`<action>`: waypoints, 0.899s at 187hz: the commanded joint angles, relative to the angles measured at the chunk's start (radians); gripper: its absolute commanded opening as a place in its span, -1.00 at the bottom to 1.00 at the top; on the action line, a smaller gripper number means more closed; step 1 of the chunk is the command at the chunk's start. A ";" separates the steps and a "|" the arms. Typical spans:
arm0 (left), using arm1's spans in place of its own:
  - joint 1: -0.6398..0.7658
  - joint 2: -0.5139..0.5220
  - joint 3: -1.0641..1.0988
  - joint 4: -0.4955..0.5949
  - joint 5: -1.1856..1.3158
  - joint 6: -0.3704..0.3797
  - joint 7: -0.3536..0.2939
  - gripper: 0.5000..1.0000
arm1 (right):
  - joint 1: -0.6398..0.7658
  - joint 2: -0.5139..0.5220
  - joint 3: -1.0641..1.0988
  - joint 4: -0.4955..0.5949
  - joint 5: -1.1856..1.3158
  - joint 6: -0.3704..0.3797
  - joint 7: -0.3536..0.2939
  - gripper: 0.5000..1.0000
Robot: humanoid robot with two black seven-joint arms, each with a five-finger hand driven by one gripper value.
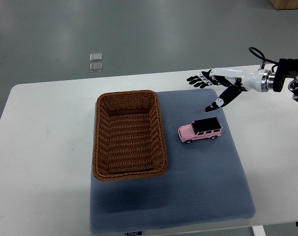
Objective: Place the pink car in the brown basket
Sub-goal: 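Reach the right hand down over the pink toy car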
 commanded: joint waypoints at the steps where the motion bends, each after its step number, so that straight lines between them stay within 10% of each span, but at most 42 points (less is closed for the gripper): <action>1: 0.000 0.000 -0.001 0.000 0.000 0.000 0.000 1.00 | 0.008 -0.001 -0.045 0.026 -0.065 0.000 0.011 0.67; 63: 0.000 0.000 -0.001 0.000 0.000 0.000 0.000 1.00 | 0.004 -0.002 -0.128 0.055 -0.078 -0.002 0.011 0.67; 168: 0.000 0.000 -0.001 0.000 0.000 0.000 0.000 1.00 | -0.016 0.011 -0.245 0.054 -0.082 -0.229 0.024 0.61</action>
